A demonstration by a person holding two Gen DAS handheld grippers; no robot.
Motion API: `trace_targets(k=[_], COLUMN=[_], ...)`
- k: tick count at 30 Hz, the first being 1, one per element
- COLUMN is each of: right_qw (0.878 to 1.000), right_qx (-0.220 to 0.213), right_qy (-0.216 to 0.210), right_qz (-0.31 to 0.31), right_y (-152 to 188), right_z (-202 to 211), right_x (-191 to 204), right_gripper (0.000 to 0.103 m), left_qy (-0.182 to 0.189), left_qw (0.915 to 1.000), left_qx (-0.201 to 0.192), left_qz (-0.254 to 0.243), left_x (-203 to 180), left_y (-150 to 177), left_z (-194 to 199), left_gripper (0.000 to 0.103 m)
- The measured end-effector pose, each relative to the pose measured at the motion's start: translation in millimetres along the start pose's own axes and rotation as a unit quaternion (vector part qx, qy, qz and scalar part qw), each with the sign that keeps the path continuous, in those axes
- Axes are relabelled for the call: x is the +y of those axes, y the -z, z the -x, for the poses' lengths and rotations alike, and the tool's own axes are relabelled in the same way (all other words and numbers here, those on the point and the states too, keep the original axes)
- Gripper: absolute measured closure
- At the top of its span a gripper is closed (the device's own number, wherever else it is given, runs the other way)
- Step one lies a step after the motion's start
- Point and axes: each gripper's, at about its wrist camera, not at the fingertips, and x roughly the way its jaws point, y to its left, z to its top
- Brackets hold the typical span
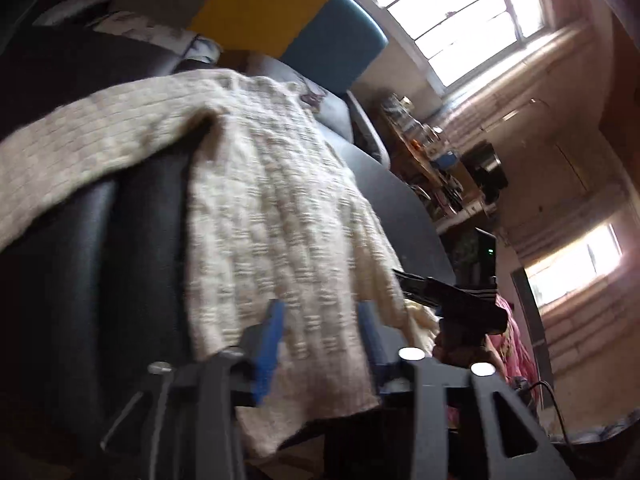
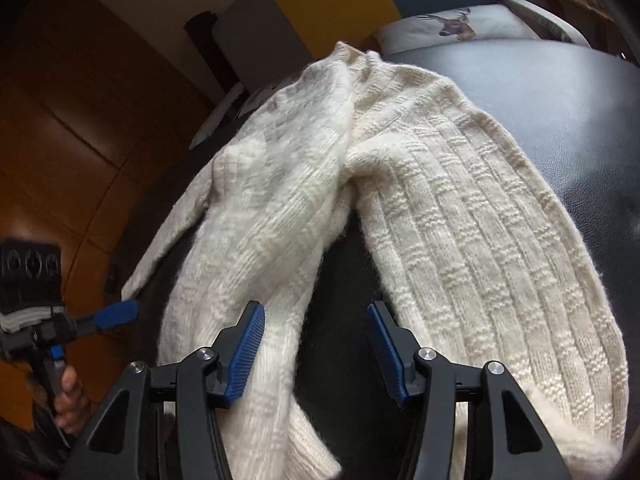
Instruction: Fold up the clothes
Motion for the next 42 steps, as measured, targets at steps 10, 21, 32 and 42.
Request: trace_targets(k=[10, 21, 32, 42], right_qw=[0.989, 0.996, 0.992, 0.980], right_qx=[0.018, -0.013, -0.059, -0.050], right_qy=[-0.105, -0.078, 0.088, -0.102], right_qz=[0.098, 0.044, -0.074, -0.161], right_y=[42.9, 32.0, 1.5, -13.9], right_z=[-3.3, 18.6, 35.4, 6.9], right_x=[52.2, 6.0, -62.1, -54.4], right_gripper=[0.043, 0.043, 0.046, 0.044], left_qy=[-0.061, -0.074, 0.016, -0.018], left_qw=[0.9868, 0.9852, 0.9964, 0.9933], left_qx=[0.135, 0.128, -0.058, -0.037], left_qz=[-0.065, -0.087, 0.059, 0.108], left_x=[-60.7, -48.7, 34.3, 77.7], left_y=[-31.8, -21.5, -38.5, -10.3], left_z=[-117.4, -120.7, -5.8, -11.5], left_gripper=[0.033, 0.091, 0.092, 0.091])
